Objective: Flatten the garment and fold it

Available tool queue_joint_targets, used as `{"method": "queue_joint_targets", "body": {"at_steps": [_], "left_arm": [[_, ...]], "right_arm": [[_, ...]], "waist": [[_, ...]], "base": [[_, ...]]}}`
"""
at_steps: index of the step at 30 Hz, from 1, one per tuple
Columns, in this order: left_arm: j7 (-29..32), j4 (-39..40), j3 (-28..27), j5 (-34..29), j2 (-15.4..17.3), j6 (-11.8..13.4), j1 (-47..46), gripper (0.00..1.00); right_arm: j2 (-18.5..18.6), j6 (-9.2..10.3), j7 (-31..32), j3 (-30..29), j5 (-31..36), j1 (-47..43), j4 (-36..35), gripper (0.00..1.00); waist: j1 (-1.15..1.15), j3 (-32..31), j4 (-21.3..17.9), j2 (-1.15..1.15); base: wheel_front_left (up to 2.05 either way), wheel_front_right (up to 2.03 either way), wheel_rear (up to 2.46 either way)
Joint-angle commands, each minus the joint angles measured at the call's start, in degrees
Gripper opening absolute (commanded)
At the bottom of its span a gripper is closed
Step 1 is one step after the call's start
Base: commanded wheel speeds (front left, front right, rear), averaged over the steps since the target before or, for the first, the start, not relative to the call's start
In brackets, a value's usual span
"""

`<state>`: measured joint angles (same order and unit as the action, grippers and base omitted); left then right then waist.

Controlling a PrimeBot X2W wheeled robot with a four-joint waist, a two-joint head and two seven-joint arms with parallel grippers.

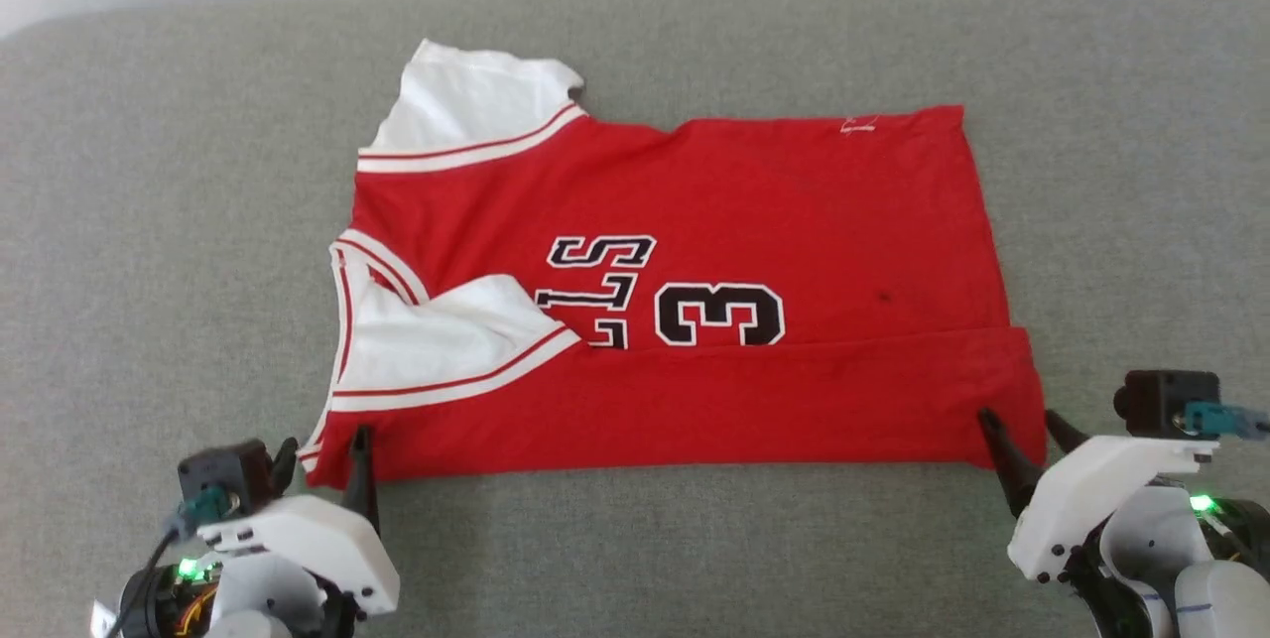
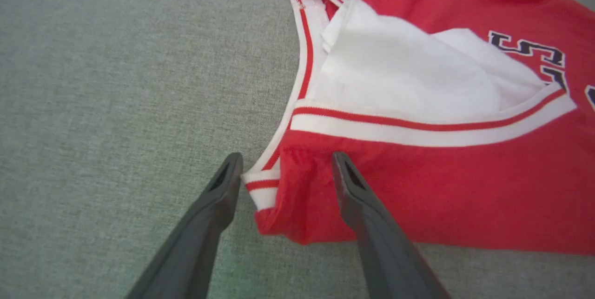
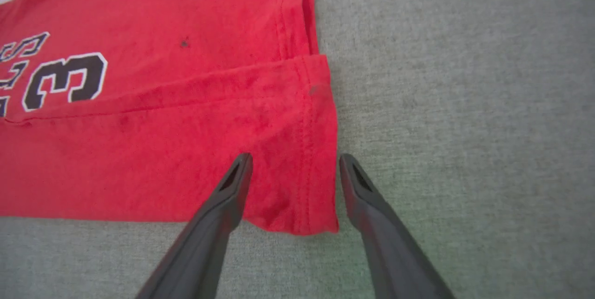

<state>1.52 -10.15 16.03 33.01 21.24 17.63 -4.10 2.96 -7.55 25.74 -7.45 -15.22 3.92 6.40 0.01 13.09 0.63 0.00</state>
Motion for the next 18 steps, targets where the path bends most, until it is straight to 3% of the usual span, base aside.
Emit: {"method": "queue_joint_targets", "body": {"at_steps": [1,6,9,18], "left_arm": [[-1.87,0.25,0.05,-0.44,0.10,-0.80,0.74,1.00],[-8.04,2.31,0.71,-4.56,2.31,-2.20,-1.88,1.00],[-10.21,3.31,1.54,-6.57,3.95,-4.48,-5.98,1.00],[-6.13,-1.06,3.00,-8.62,7.93,-11.68,-24.91,1.00]], "right_arm": [[-0.08,0.06,-2.37,0.04,-0.04,-0.70,-0.57,1.00],[-0.08,0.06,-13.66,1.06,1.45,-0.98,-3.83,1.00],[-0.08,0.06,-20.71,2.45,2.37,-0.58,-5.30,1.00],[2.15,0.06,-31.65,6.19,3.58,4.94,-5.59,1.00]], "waist": [[-0.01,-1.79,-0.63,0.00],[-0.01,-2.47,-1.09,0.00],[-0.01,-1.79,-1.69,0.00],[-0.01,6.08,-4.86,0.00]], "base": [[0.00,0.00,0.00],[0.00,0.00,0.00],[0.00,0.00,0.00],[0.00,0.00,0.00]]}}
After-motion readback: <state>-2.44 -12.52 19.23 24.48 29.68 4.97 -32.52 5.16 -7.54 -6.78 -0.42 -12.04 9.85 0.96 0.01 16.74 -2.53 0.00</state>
